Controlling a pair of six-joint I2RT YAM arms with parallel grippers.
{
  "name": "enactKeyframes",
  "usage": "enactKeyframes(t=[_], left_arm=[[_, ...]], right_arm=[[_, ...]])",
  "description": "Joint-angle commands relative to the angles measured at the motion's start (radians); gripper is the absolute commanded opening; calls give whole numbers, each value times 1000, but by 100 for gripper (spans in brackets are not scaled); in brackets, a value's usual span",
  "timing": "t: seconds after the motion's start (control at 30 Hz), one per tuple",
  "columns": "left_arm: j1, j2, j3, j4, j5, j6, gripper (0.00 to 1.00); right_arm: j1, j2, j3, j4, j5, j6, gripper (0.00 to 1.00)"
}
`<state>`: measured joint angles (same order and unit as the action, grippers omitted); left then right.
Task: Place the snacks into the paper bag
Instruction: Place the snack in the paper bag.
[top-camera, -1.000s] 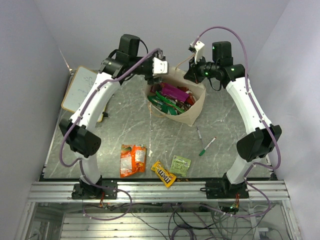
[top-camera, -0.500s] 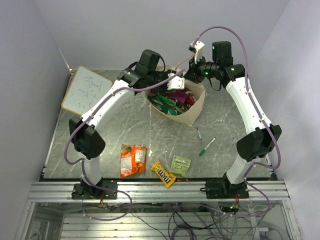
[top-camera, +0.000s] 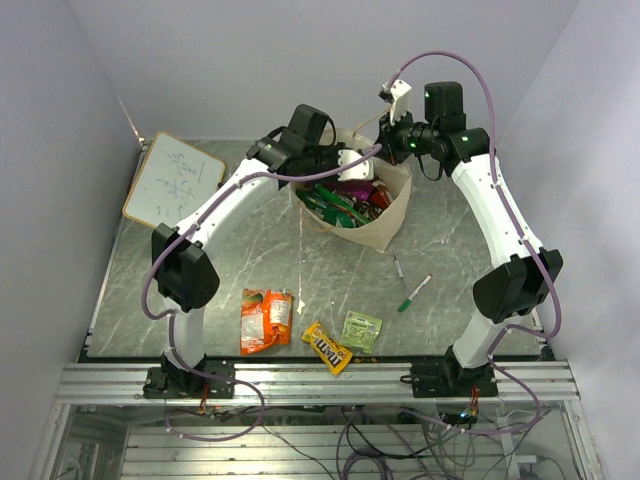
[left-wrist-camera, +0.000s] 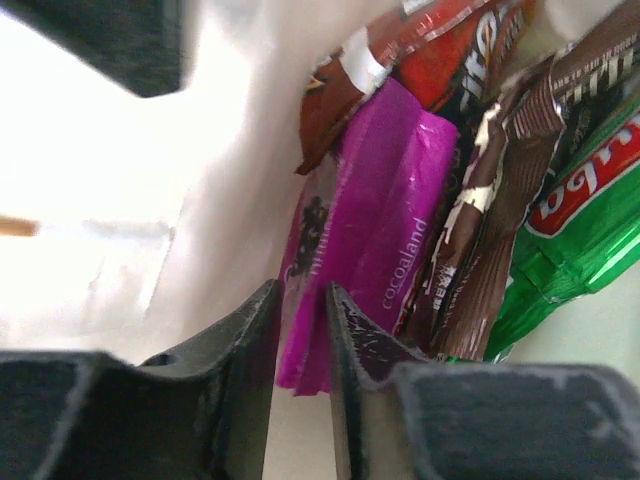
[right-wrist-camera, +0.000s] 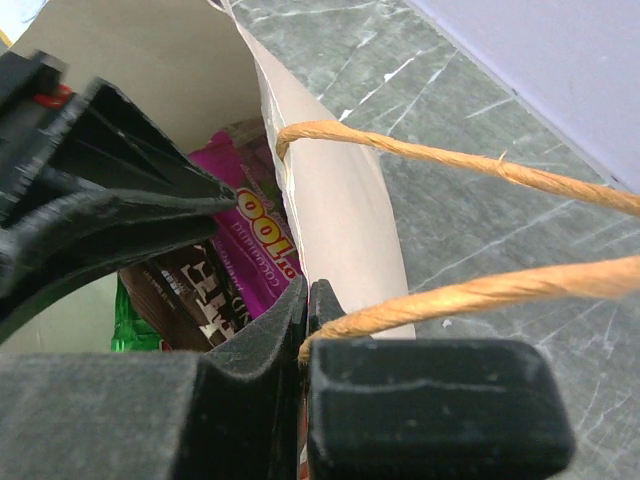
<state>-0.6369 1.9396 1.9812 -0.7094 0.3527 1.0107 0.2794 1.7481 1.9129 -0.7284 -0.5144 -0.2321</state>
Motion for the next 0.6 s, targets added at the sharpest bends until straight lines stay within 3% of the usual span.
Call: enactKeyframes(t=[0.0, 0.07, 0.27, 0.43, 0.57], left_arm=[[0, -49, 98, 34, 68, -95, 44], [-1, -81, 111, 54, 110, -153, 53], [-10, -198, 93, 63, 183, -264, 62], [-23, -283, 107, -50, 148, -291, 70], [-53, -351, 68, -197, 112, -221, 72]], right_arm=[[-7, -11, 13, 70, 63, 40, 0], [-9, -13, 11, 83, 74, 46, 0], [-27, 5, 24, 122, 105, 93, 0], [-69, 39, 52, 155, 116, 175, 0], [-102, 62, 67, 162, 105, 218, 0]])
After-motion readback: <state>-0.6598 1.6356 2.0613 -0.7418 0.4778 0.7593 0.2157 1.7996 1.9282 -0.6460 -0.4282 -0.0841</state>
